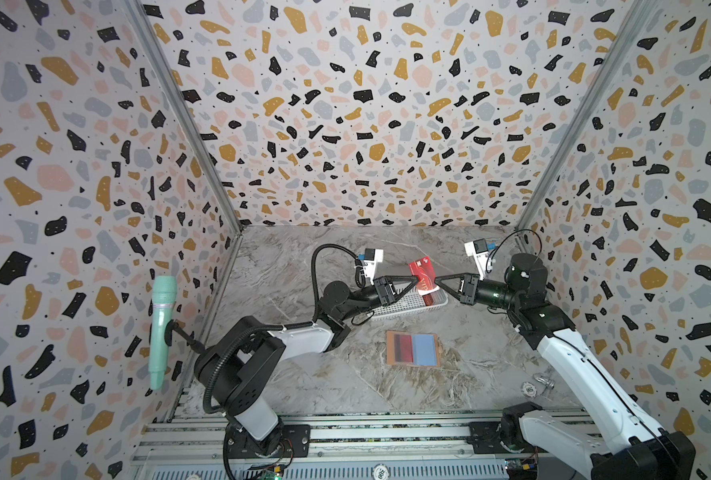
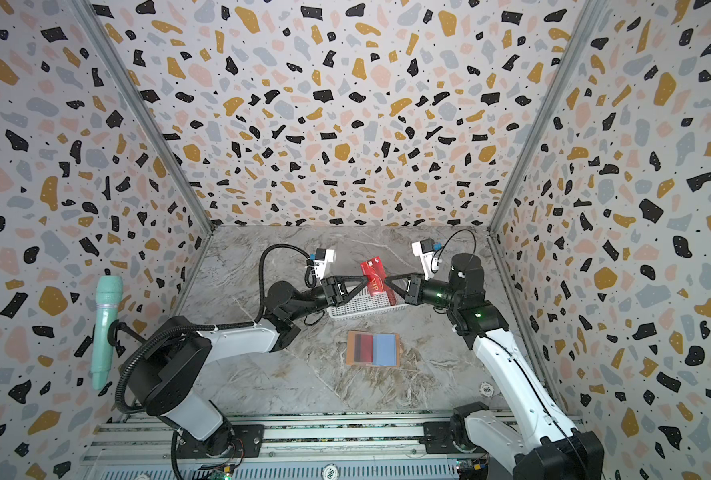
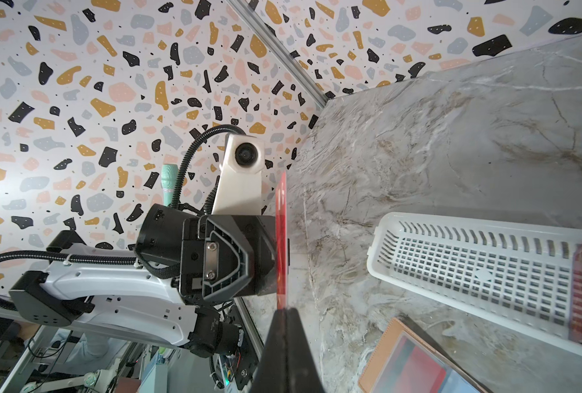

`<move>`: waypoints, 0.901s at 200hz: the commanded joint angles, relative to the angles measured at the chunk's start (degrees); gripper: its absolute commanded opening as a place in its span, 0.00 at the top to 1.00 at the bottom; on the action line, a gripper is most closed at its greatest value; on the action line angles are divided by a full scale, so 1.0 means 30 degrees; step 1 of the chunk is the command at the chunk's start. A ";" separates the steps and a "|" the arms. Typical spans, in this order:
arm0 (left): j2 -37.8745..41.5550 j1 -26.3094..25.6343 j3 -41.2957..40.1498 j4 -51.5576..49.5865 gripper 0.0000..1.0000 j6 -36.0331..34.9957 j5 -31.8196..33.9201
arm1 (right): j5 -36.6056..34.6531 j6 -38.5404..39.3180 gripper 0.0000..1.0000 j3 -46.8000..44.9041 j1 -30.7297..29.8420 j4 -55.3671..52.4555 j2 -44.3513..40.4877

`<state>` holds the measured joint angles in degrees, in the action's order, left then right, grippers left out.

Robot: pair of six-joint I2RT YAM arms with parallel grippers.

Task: Insert credit cards into a card holder
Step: Pick up the credit card from the storage box.

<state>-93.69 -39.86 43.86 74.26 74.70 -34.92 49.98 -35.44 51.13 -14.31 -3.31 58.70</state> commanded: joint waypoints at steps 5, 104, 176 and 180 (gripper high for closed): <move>-0.0332 -0.0074 0.0381 0.2625 0.79 0.0741 -0.0353 | 0.0429 -0.0399 0.96 -0.0391 0.0052 0.0935 -0.0362; -0.0139 -0.0127 0.0323 0.0479 1.00 -0.0821 -0.0147 | -0.0793 -0.0524 0.76 -0.1732 0.0023 0.0582 -0.1099; 0.1406 -0.0103 0.0194 -0.7196 1.00 -0.4879 0.0196 | -1.0211 0.1379 0.68 -0.2476 -0.4505 -0.3958 -0.2704; 0.1499 -0.0103 0.0102 -0.7418 1.00 -0.4952 0.0276 | -1.0942 0.1384 0.68 -0.2533 -0.4928 -0.4199 -0.2719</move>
<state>-91.35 -39.99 43.86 58.83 65.12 -34.50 32.08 -34.20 43.86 -22.90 -9.28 52.01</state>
